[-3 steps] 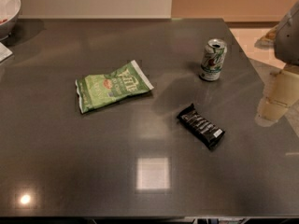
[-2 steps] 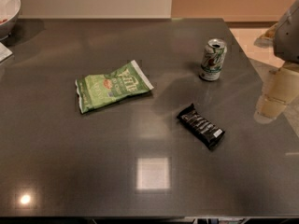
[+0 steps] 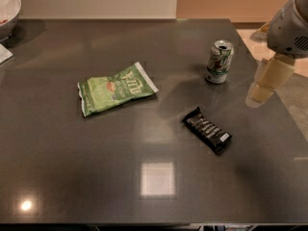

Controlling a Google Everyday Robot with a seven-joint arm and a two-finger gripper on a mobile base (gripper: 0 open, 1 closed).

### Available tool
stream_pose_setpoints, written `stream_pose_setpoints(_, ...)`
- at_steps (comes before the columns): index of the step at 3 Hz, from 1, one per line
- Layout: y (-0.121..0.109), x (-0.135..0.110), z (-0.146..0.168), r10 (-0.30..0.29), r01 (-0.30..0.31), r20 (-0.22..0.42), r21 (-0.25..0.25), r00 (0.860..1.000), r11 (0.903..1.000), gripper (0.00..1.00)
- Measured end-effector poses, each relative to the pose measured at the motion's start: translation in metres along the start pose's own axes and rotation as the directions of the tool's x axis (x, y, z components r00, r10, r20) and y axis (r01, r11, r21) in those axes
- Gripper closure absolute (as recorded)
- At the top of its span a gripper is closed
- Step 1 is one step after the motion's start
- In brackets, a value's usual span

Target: Move 7up can near green jalapeno chip bag

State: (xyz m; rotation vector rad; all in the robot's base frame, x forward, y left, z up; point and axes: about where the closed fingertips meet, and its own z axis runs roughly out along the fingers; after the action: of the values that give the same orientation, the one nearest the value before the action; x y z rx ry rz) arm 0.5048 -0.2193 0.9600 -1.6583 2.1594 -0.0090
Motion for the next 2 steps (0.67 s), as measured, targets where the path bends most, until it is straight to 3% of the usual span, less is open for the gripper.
stream_pose_setpoints(2,-0.072,0.001,0.038,0.043,-0.047,0.072,0.06,0.996,0.9971,0.0)
